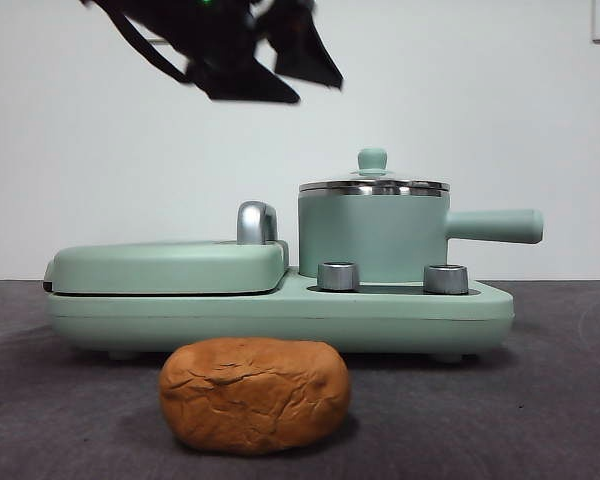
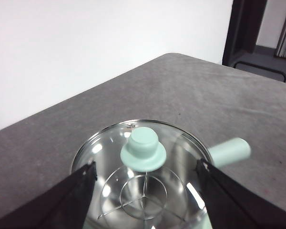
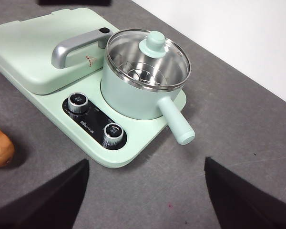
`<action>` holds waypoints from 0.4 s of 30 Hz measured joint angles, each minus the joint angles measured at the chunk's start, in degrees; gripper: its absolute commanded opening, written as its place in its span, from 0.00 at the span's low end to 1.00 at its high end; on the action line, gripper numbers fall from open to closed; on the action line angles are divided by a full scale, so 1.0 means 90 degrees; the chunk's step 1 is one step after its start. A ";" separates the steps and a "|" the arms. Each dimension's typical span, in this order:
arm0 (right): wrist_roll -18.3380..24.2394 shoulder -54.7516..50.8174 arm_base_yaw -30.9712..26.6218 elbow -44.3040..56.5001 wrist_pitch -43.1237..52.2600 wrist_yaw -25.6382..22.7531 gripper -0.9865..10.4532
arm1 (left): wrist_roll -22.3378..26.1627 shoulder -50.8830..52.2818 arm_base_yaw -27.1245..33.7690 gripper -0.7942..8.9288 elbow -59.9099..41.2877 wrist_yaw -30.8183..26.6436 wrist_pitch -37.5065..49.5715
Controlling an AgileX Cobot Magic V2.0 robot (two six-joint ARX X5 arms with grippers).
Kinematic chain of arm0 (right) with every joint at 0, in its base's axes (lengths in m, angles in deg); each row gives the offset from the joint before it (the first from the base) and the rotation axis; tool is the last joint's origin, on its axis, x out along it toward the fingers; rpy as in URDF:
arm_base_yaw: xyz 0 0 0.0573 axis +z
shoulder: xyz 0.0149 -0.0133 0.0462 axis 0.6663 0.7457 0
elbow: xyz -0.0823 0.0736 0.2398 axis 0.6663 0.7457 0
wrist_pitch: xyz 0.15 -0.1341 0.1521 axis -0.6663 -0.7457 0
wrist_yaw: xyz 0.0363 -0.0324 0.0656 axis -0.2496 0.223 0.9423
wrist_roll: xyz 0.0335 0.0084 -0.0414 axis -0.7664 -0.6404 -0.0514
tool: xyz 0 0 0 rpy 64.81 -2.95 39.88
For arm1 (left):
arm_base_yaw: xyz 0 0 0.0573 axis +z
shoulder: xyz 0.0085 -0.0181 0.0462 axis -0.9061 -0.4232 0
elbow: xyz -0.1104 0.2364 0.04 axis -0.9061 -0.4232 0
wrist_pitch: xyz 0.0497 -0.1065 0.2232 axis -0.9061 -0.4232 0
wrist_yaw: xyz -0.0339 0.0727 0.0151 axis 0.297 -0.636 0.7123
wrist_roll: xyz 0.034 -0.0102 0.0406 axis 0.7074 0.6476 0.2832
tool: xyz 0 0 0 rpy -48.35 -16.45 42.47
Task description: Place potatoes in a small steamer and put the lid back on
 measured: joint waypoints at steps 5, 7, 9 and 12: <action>0.0000 0.0000 0.0000 0.0000 0.0002 0.0002 0.42 | -0.0117 -0.0821 -0.0056 0.42 0.0646 -0.0005 -0.0002; 0.0000 0.0000 0.0000 0.0000 0.0002 0.0000 0.42 | -0.0131 -0.1066 -0.0080 0.42 0.0884 -0.0007 0.0002; 0.0000 0.0000 0.0000 0.0000 0.0002 0.0000 0.42 | -0.0134 -0.1275 -0.0109 0.42 0.1090 -0.0010 -0.0002; 0.0000 0.0000 0.0000 0.0000 0.0002 0.0000 0.42 | -0.0134 -0.1579 -0.0143 0.42 0.1411 -0.0007 0.0005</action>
